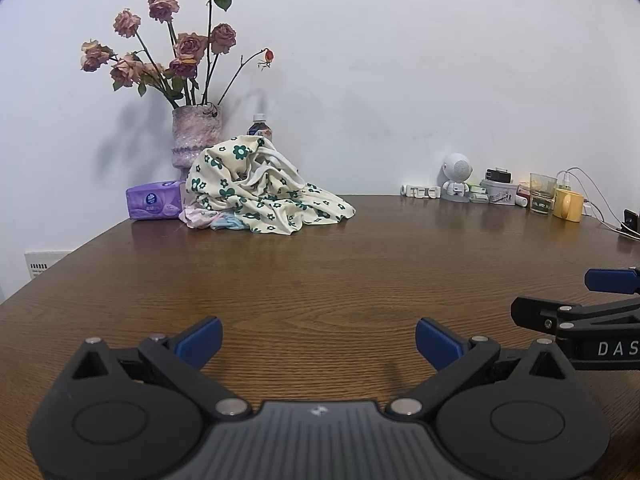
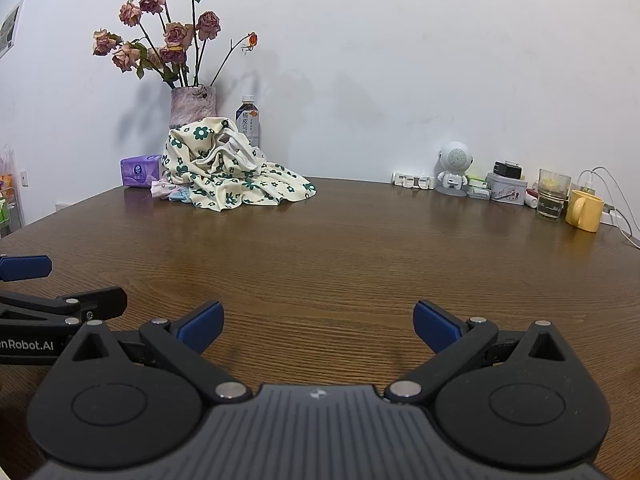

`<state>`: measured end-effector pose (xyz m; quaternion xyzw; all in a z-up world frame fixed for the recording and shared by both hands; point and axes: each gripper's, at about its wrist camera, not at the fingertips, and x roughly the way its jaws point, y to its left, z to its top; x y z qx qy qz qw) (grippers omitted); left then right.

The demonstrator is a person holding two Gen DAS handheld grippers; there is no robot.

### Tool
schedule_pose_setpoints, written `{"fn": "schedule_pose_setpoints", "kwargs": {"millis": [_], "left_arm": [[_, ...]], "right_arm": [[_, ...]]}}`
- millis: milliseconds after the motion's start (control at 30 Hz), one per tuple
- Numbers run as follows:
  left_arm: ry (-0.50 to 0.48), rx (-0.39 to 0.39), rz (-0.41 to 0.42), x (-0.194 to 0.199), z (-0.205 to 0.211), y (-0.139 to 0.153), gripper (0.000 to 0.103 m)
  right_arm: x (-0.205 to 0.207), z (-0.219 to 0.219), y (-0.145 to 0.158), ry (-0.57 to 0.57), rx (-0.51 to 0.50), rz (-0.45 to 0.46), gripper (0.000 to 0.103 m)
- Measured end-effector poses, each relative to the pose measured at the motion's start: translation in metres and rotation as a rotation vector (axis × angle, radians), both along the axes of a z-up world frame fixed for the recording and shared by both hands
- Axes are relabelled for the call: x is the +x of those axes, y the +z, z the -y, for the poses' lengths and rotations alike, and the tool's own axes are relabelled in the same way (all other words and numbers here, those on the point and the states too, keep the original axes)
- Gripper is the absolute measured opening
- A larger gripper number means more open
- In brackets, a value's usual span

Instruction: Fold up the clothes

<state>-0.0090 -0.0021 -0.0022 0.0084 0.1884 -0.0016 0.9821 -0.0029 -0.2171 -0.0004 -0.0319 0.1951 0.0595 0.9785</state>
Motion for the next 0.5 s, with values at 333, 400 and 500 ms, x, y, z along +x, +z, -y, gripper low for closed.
{"fn": "schedule_pose_setpoints", "kwargs": {"millis": [333, 400, 500], "left_arm": [[0.001, -0.001, 0.001, -0.0003, 0.0, -0.0002, 0.103], [0.001, -0.001, 0.001, -0.0004, 0.0, -0.0001, 0.103], [0.002, -0.001, 0.001, -0.0004, 0.0, 0.0001, 0.103]], "right_arm": [[-0.0001, -0.0003, 0.0006, 0.003, -0.001, 0.001, 0.103], [-0.0002, -0.0005, 0.0007, 0.003, 0.0, 0.001, 0.103], [-0.0007, -0.0002, 0.0003, 0.003, 0.001, 0.001, 0.103]]}}
